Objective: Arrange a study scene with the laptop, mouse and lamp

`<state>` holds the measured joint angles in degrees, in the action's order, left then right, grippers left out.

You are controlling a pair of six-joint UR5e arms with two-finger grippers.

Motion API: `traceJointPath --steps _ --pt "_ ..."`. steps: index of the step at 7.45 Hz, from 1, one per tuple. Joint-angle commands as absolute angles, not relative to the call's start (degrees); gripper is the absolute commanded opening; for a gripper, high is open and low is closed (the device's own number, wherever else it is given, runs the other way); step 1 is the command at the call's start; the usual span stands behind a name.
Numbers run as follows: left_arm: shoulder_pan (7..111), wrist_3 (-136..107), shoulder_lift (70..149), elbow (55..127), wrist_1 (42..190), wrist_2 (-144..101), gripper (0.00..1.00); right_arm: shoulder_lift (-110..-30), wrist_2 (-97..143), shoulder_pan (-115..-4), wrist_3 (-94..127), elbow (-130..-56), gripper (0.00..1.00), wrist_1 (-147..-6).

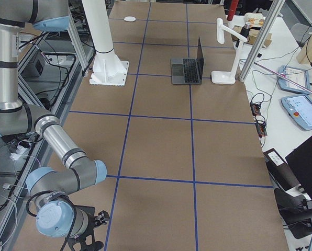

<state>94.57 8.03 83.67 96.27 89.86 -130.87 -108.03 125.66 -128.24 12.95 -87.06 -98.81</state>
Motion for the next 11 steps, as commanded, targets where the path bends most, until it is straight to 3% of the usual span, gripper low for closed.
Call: traceJointPath --steps 1,5,11 --pt "94.57 7.91 83.67 96.15 89.82 -130.96 1.00 -107.05 124.80 -124.66 23.40 -86.84 0.99 -99.23" --pt "94.83 8.09 81.32 96.58 89.82 -130.69 1.00 -103.55 126.39 -109.36 34.09 -80.87 0.98 -109.89" --pt "94.83 8.00 80.86 97.12 89.13 -131.13 1.00 -101.08 125.60 -107.49 22.34 -67.60 0.98 -112.06"
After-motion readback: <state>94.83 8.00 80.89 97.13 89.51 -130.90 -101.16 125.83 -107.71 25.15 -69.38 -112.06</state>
